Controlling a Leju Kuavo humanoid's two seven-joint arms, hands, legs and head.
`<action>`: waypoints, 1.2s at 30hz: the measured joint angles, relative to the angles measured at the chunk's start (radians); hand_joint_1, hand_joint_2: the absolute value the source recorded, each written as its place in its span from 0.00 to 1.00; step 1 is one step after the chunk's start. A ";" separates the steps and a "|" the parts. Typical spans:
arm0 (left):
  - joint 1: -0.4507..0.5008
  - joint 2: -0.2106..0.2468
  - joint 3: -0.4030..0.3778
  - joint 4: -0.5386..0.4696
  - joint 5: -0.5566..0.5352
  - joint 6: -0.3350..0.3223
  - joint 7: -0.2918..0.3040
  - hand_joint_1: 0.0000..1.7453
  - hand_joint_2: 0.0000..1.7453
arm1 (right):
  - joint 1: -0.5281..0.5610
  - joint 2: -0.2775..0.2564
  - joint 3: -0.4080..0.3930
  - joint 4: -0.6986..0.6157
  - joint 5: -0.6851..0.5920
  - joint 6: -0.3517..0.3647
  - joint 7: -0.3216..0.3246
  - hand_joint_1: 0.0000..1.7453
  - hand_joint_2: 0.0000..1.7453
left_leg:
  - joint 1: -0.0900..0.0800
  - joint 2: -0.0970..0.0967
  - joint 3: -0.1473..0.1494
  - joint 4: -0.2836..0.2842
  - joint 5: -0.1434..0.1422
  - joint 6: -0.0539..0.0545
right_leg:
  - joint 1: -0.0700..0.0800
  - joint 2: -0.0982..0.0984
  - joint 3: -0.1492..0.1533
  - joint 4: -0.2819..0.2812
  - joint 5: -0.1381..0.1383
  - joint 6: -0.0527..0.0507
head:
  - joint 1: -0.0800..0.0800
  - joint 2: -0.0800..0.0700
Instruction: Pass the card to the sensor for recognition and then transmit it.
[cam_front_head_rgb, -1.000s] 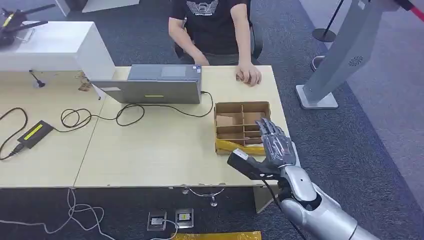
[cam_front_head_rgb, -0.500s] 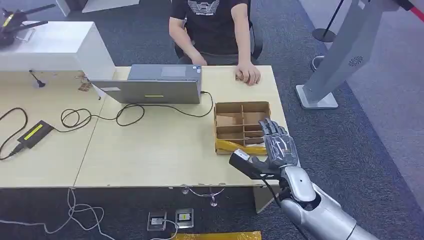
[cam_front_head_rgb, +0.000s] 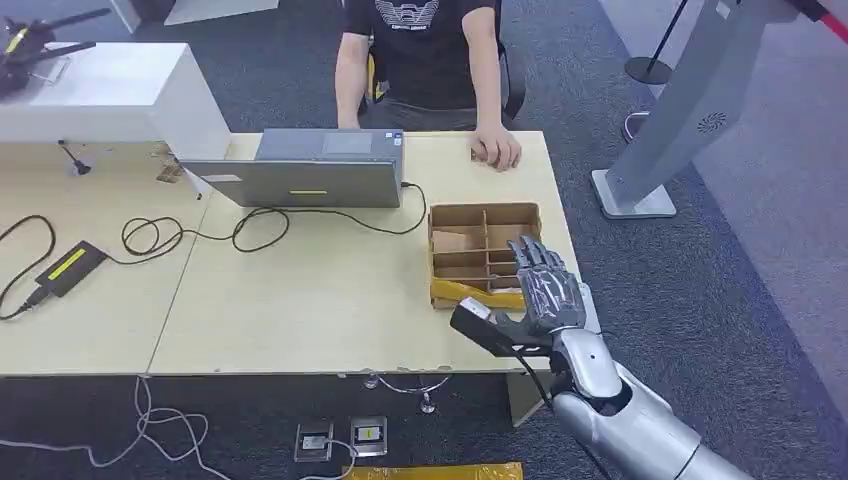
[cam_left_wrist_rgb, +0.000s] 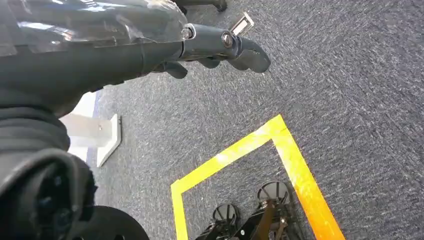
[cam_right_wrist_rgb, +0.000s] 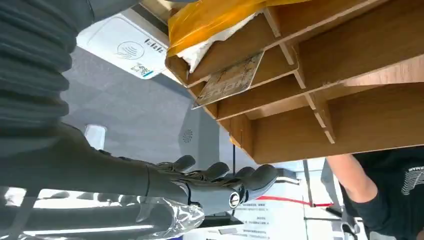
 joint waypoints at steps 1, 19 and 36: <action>0.000 0.000 0.000 0.000 0.000 0.000 0.000 0.00 0.00 | -0.001 0.005 0.000 0.003 0.000 0.000 0.000 0.00 1.00 | 0.000 0.000 0.000 0.000 0.000 0.000 | 0.000 0.000 0.000 0.000 0.000 0.000 | 0.000 0.000; 0.000 0.000 -0.002 0.000 -0.030 -0.029 -0.002 0.00 0.00 | -0.015 0.039 -0.003 0.067 0.007 -0.018 0.004 0.00 1.00 | 0.000 0.000 0.000 0.000 0.000 0.000 | 0.000 0.000 0.000 0.000 0.000 0.000 | 0.000 0.000; 0.001 0.001 -0.011 0.000 -0.043 -0.039 -0.004 0.00 0.00 | -0.015 0.039 -0.005 0.103 0.011 -0.024 0.013 0.00 1.00 | 0.000 0.000 0.000 0.000 0.000 0.000 | 0.000 0.000 0.000 0.000 0.000 0.000 | 0.000 0.000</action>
